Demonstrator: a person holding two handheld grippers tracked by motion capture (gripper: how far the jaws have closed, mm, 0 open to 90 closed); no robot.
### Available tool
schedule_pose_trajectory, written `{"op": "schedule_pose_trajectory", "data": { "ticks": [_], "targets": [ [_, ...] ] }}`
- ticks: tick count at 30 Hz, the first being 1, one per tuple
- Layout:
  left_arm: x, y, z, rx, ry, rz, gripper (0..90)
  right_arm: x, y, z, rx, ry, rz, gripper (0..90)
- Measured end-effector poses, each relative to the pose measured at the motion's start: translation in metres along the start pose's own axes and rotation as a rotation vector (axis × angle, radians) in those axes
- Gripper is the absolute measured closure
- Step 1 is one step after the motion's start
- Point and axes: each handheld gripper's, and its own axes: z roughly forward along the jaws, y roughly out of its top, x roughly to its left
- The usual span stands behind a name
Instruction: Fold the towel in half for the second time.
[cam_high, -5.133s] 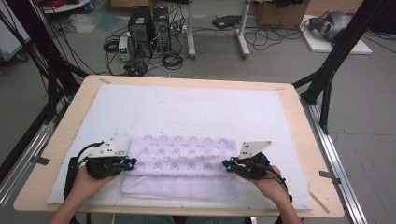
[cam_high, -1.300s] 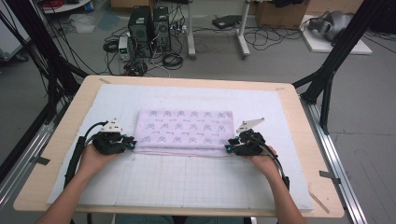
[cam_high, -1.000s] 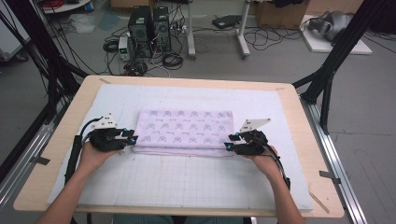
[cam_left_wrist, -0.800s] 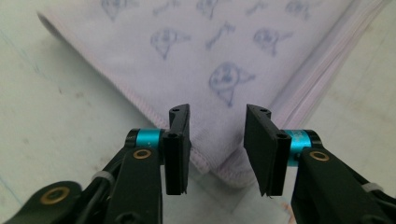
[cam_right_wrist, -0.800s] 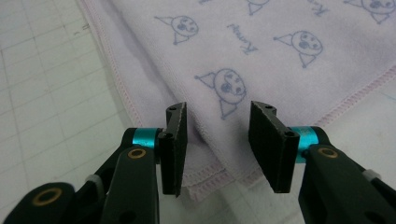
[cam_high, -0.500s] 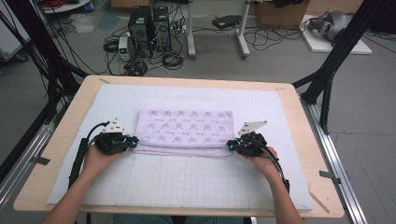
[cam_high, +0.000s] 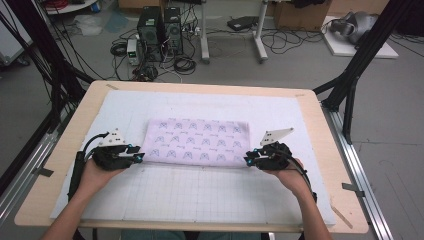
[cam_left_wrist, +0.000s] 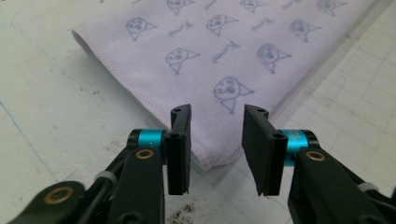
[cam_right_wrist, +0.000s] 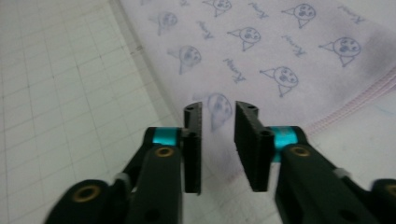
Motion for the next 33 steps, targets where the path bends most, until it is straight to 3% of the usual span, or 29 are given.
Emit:
{"op": "schedule_pose_trajectory", "data": {
  "ticks": [2,4,9,11,12,14,18,25,33],
  "targets": [
    [0.0,0.002,0.002,-0.01,0.001,-0.006,63.1,-0.001,0.001,0.003,-0.042,0.001,0.017,66.5],
    [-0.001,0.002,0.009,-0.004,-0.01,0.002,69.8,-0.002,0.003,0.009,-0.054,-0.01,0.019,66.3],
    [0.0,-0.006,0.027,0.069,-0.004,0.001,75.0,-0.006,-0.001,0.025,-0.005,-0.04,0.039,66.2],
    [0.001,-0.012,0.028,0.05,-0.009,-0.017,74.5,-0.007,-0.009,0.031,0.037,-0.052,0.045,65.9],
    [0.001,-0.014,0.028,0.035,-0.013,-0.034,74.2,-0.008,-0.012,0.032,0.032,-0.05,0.048,65.6],
    [0.0,-0.014,0.027,0.028,-0.013,-0.033,70.4,-0.008,-0.014,0.031,0.004,-0.045,0.066,63.5],
    [-0.002,-0.011,0.022,-0.005,-0.013,-0.032,60.6,-0.003,-0.009,0.028,-0.041,-0.067,0.046,53.0],
    [-0.004,-0.008,0.01,-0.065,-0.013,-0.072,46.9,0.004,-0.003,0.022,-0.11,-0.092,0.074,31.6],
    [-0.012,-0.006,-0.002,-0.103,-0.009,-0.07,38.7,0.015,0.002,0.016,-0.152,-0.088,0.061,26.6]
  ]
}}
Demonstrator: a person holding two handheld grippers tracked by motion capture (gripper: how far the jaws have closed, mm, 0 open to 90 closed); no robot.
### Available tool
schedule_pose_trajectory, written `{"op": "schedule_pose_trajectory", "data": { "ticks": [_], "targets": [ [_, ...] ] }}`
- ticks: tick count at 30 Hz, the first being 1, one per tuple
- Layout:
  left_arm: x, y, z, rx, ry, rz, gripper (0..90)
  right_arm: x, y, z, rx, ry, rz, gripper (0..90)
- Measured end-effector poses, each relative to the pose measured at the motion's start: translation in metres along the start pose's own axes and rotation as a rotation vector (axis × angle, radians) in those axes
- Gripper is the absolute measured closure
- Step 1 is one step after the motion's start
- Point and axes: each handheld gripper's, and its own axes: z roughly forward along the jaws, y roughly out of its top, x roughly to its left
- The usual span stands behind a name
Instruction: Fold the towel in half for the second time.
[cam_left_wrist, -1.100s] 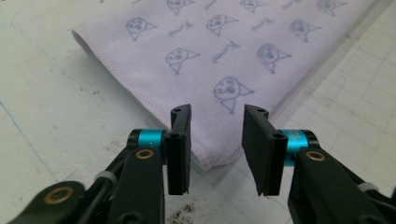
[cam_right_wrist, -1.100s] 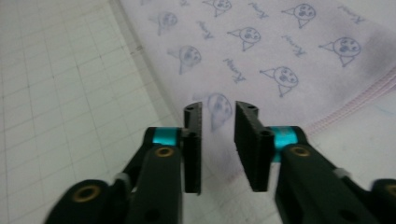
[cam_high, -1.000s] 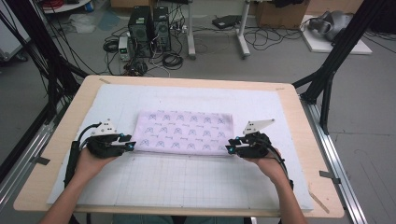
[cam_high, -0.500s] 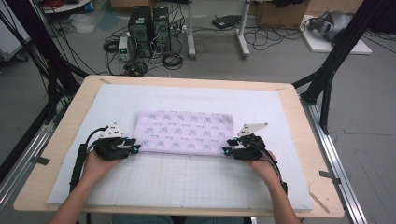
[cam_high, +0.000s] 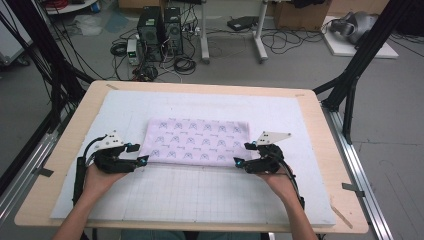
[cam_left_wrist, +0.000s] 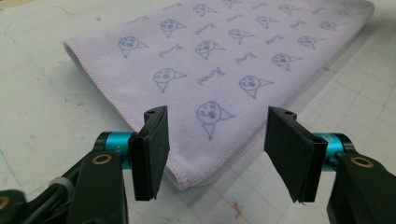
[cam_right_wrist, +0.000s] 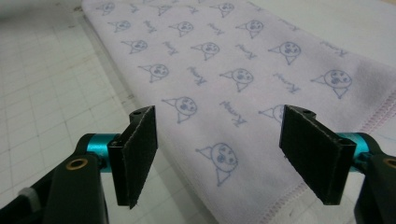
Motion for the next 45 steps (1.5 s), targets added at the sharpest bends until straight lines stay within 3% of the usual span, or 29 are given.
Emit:
{"op": "schedule_pose_trajectory", "data": {
  "ticks": [7,13,16,45],
  "targets": [
    [-0.005,-0.001,-0.009,-0.014,0.0,-0.011,31.2,0.003,-0.001,-0.01,-0.031,-0.016,0.012,21.9],
    [-0.011,-0.001,-0.017,-0.011,0.003,0.007,26.3,0.008,-0.003,-0.021,-0.049,-0.031,0.016,19.0],
    [-0.013,-0.003,-0.021,-0.029,0.011,-0.012,24.1,0.01,-0.004,-0.024,-0.046,-0.043,0.009,18.2],
    [-0.032,-0.023,-0.052,-0.042,0.055,-0.005,22.6,0.02,-0.039,-0.073,-0.08,-0.086,0.025,16.0]
  ]
}}
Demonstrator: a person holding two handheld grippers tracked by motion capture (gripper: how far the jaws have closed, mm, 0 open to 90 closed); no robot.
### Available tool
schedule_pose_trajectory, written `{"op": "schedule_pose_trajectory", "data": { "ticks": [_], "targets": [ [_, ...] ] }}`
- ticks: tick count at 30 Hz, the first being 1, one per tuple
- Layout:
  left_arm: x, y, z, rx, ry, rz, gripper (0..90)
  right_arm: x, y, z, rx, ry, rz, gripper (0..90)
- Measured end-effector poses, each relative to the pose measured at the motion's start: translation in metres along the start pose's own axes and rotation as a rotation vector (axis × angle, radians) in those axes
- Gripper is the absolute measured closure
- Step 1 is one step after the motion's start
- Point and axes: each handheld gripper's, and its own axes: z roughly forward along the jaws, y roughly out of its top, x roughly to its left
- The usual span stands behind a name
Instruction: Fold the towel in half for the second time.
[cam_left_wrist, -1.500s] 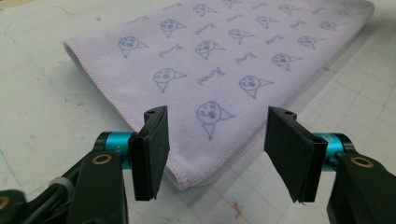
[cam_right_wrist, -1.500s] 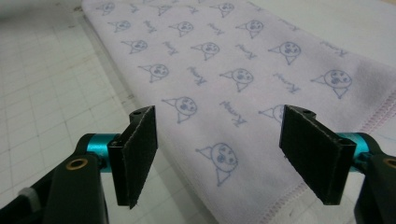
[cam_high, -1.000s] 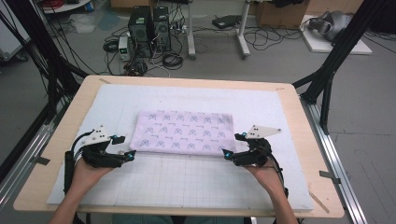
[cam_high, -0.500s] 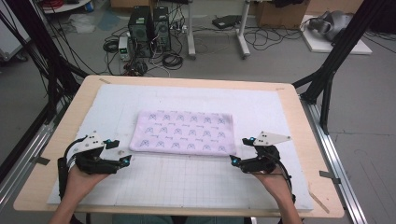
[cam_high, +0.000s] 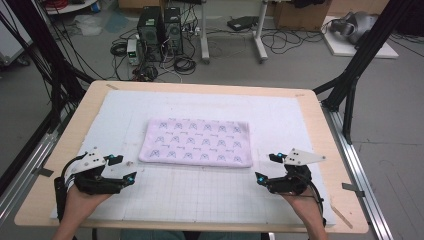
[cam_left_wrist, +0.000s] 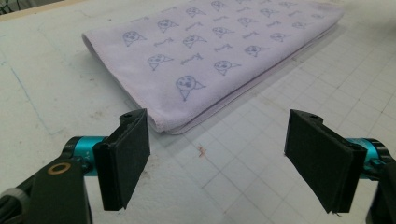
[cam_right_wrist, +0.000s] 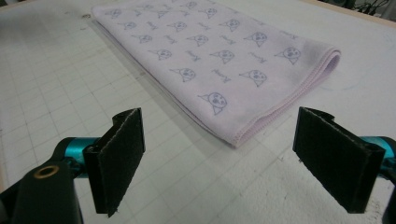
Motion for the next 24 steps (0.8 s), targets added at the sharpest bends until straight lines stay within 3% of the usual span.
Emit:
{"op": "schedule_pose_trajectory", "data": {
  "ticks": [15,24],
  "targets": [
    [-0.005,-0.008,-0.006,0.004,0.01,-0.003,22.6,0.005,-0.011,-0.014,0.014,-0.014,-0.006,16.0],
    [-0.007,-0.007,-0.004,0.007,0.007,0.016,22.6,0.008,-0.012,-0.015,0.015,-0.011,-0.02,16.0]
  ]
}}
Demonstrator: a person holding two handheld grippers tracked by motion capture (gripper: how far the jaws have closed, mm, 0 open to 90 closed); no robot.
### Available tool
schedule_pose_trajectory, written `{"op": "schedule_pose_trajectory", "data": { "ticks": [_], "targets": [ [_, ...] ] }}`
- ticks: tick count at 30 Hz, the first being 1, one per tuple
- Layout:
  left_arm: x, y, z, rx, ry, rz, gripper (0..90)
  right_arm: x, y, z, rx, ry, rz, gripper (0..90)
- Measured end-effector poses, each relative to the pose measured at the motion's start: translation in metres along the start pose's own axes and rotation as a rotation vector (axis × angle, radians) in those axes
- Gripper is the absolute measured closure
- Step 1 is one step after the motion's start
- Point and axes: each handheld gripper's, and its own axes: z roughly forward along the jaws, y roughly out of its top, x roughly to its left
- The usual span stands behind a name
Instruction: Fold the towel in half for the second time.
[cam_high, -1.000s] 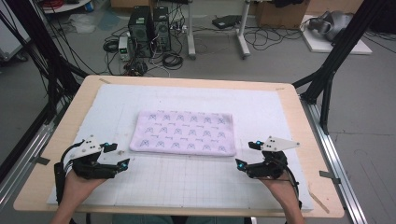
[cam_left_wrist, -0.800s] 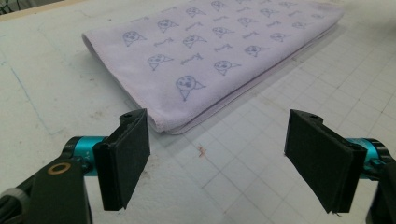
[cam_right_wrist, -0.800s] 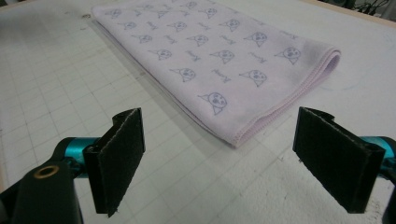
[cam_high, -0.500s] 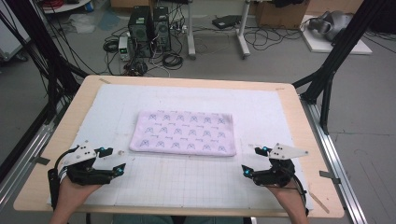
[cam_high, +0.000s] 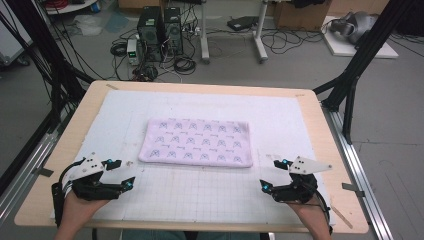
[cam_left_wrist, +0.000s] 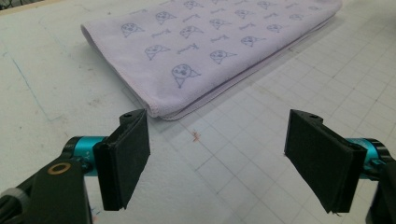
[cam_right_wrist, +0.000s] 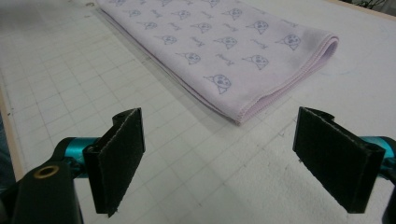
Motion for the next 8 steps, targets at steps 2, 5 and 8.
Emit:
{"op": "schedule_pose_trajectory", "data": {
  "ticks": [2,5,8],
  "targets": [
    [-0.0011,0.0004,0.0007,-0.005,-0.001,-0.006,22.6,0.0005,-0.0005,0.0001,0.003,-0.002,-0.002,16.0],
    [-0.0017,-0.0001,0.0007,-0.001,-0.002,-0.004,22.6,0.0012,-0.0014,0.0,0.008,-0.004,-0.001,16.0],
    [-0.0012,-0.0008,0.0015,0.001,-0.004,-0.004,22.6,0.0012,-0.002,0.0001,0.006,-0.006,-0.006,16.0]
  ]
}}
